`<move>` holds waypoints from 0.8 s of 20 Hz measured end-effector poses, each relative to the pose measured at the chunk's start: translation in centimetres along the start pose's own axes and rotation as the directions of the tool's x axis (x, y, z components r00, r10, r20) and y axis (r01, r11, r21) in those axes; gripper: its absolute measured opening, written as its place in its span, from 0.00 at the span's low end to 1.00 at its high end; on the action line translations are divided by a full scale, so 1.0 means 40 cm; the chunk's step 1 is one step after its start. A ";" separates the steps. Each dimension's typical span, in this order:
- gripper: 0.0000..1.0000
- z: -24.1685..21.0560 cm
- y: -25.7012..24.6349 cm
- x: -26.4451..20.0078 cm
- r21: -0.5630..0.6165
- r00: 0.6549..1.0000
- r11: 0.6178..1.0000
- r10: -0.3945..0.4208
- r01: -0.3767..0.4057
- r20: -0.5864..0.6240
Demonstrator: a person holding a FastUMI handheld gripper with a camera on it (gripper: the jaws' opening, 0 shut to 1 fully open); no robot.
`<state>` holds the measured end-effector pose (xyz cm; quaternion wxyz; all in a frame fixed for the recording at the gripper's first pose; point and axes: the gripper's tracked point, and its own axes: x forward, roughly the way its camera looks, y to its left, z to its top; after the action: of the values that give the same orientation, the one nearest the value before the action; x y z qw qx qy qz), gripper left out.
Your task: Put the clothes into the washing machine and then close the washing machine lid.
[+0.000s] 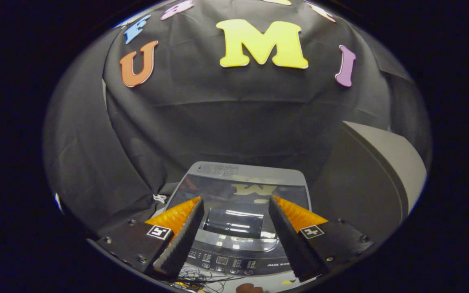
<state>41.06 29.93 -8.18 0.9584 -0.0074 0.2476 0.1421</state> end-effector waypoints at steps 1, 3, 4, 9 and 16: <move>1.00 0.011 -0.009 -0.036 -0.012 1.000 1.000 0.003 -0.003 0.031; 1.00 0.021 -0.042 -0.114 -0.037 0.996 0.999 0.006 -0.003 0.090; 1.00 0.023 -0.071 -0.161 -0.044 0.993 0.999 -0.005 0.010 0.122; 0.99 -0.001 -0.200 -0.433 -0.011 0.975 1.000 -0.020 0.023 0.223; 1.00 -0.114 -0.410 -0.798 0.001 0.947 0.997 -0.077 0.081 0.311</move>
<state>16.71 5.22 2.11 0.9902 -0.0003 0.0924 0.1044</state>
